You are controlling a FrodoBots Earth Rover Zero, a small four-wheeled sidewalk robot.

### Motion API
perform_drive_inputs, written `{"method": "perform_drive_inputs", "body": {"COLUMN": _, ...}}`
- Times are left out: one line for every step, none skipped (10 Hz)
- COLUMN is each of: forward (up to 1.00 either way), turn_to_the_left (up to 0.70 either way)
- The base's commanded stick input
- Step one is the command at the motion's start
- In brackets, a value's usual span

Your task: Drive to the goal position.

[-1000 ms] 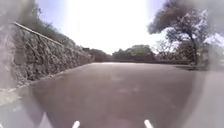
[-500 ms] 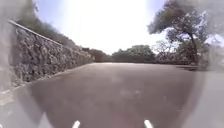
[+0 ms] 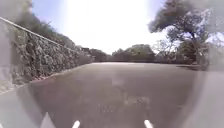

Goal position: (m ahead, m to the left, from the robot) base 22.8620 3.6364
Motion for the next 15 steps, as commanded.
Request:
{"method": "perform_drive_inputs", "body": {"forward": 0.7, "turn_to_the_left": 0.0}}
{"method": "perform_drive_inputs", "body": {"forward": 0.7, "turn_to_the_left": 0.0}}
{"method": "perform_drive_inputs", "body": {"forward": 0.7, "turn_to_the_left": 0.0}}
{"method": "perform_drive_inputs", "body": {"forward": 0.7, "turn_to_the_left": 0.11}}
{"method": "perform_drive_inputs", "body": {"forward": 0.7, "turn_to_the_left": 0.28}}
{"method": "perform_drive_inputs", "body": {"forward": 0.7, "turn_to_the_left": 0.28}}
{"method": "perform_drive_inputs", "body": {"forward": 0.7, "turn_to_the_left": 0.27}}
{"method": "perform_drive_inputs", "body": {"forward": 0.7, "turn_to_the_left": 0.08}}
{"method": "perform_drive_inputs", "body": {"forward": 0.7, "turn_to_the_left": 0.0}}
{"method": "perform_drive_inputs", "body": {"forward": 0.7, "turn_to_the_left": 0.0}}
{"method": "perform_drive_inputs", "body": {"forward": 0.7, "turn_to_the_left": 0.0}}
{"method": "perform_drive_inputs", "body": {"forward": 0.7, "turn_to_the_left": 0.0}}
{"method": "perform_drive_inputs", "body": {"forward": 0.7, "turn_to_the_left": 0.0}}
{"method": "perform_drive_inputs", "body": {"forward": 0.7, "turn_to_the_left": 0.0}}
{"method": "perform_drive_inputs", "body": {"forward": 0.7, "turn_to_the_left": 0.0}}
